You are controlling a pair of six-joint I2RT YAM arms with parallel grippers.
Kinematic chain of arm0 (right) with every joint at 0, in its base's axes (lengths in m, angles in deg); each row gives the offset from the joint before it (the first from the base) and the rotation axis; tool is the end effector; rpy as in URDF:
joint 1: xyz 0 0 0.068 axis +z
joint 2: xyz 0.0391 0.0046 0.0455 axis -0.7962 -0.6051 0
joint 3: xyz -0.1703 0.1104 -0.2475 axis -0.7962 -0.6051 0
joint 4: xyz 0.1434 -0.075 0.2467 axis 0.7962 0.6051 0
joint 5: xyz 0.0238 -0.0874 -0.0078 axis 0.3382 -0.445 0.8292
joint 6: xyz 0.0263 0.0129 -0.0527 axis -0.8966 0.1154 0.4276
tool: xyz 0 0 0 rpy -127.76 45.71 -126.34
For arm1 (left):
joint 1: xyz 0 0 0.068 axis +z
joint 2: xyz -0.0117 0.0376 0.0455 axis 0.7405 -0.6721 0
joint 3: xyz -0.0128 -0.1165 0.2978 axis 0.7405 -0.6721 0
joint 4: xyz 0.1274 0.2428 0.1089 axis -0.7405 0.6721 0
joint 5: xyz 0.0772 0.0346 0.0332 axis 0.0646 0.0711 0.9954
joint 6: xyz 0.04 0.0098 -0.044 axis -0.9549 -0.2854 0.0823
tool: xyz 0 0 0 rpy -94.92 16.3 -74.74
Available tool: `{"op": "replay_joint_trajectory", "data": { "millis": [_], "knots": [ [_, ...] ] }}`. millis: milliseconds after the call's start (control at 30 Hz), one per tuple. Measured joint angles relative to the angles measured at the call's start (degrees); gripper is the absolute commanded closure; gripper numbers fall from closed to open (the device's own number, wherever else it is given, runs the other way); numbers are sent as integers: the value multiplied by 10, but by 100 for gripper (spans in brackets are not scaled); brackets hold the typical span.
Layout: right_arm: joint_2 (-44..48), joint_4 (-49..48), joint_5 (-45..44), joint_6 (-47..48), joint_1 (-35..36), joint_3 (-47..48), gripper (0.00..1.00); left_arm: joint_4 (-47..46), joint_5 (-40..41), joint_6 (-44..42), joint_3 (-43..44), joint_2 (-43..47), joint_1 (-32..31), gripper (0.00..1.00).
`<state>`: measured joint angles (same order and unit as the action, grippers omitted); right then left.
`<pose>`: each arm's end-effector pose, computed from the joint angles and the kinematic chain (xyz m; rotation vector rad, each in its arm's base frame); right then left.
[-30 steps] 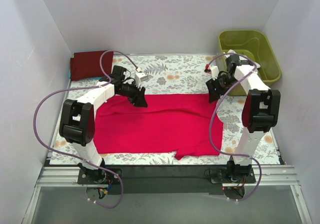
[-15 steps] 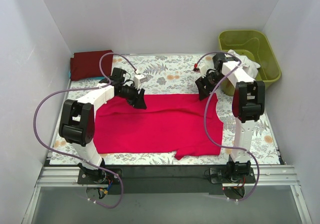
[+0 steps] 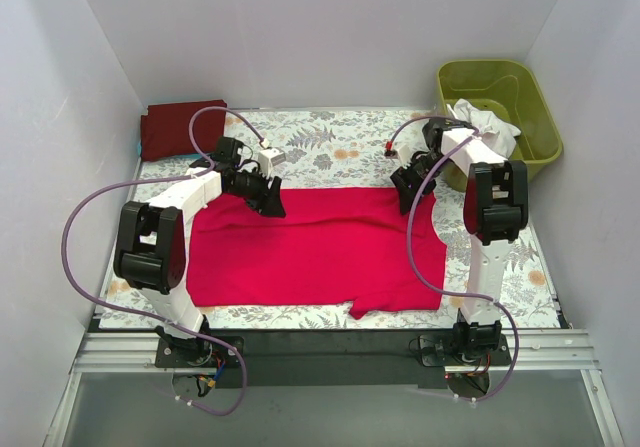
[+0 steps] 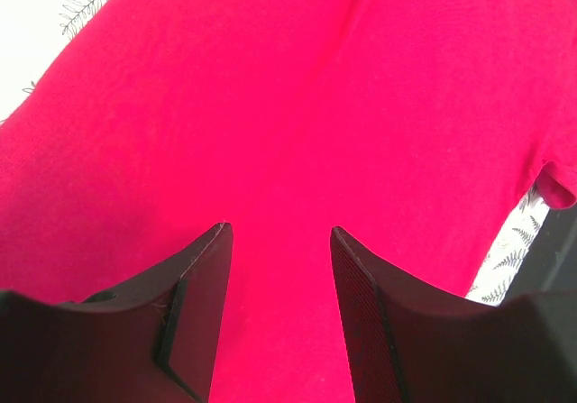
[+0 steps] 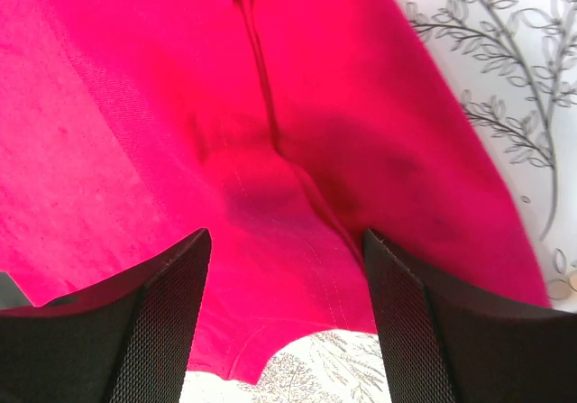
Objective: Fold and stack the t-shirts
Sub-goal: Fold the tshirt
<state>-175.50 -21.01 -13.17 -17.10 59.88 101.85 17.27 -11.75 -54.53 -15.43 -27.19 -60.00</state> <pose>0.4694 0.0789 0.1905 -1.2575 2.5824 0.6254 0.3699 -0.1112 0.2252 0.1342 2.6886 -1.1618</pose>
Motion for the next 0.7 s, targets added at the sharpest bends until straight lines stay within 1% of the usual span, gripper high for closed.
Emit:
{"op": "replay_joint_trajectory", "data": {
  "millis": [100, 133, 300, 333, 367, 400, 567, 700],
  "knots": [
    [0, 3, 0, 8, 0, -2, 36, 0, 0, 0, 1, 0, 0, 53],
    [0, 4, 1, 12, 1, -2, 43, 0, 0, -1, 1, 0, 1, 53],
    [5, 18, 5, 20, 2, -2, 66, 5, 2, -5, 1, 0, 1, 53],
    [9, 23, 7, 24, 2, -2, 80, 5, 2, -5, 1, 1, 1, 53],
    [17, 27, 8, 27, 2, -4, 91, 6, 2, -6, 1, 2, 1, 53],
    [25, 29, 9, 30, 2, -8, 98, 8, 2, -6, 1, 4, 1, 54],
    [97, 50, 23, 36, 14, -60, 99, 12, 1, -9, 1, 20, 1, 54],
    [156, 64, 42, 40, 45, -130, 99, 12, -2, -15, -6, 41, 1, 54]
  ]
}}
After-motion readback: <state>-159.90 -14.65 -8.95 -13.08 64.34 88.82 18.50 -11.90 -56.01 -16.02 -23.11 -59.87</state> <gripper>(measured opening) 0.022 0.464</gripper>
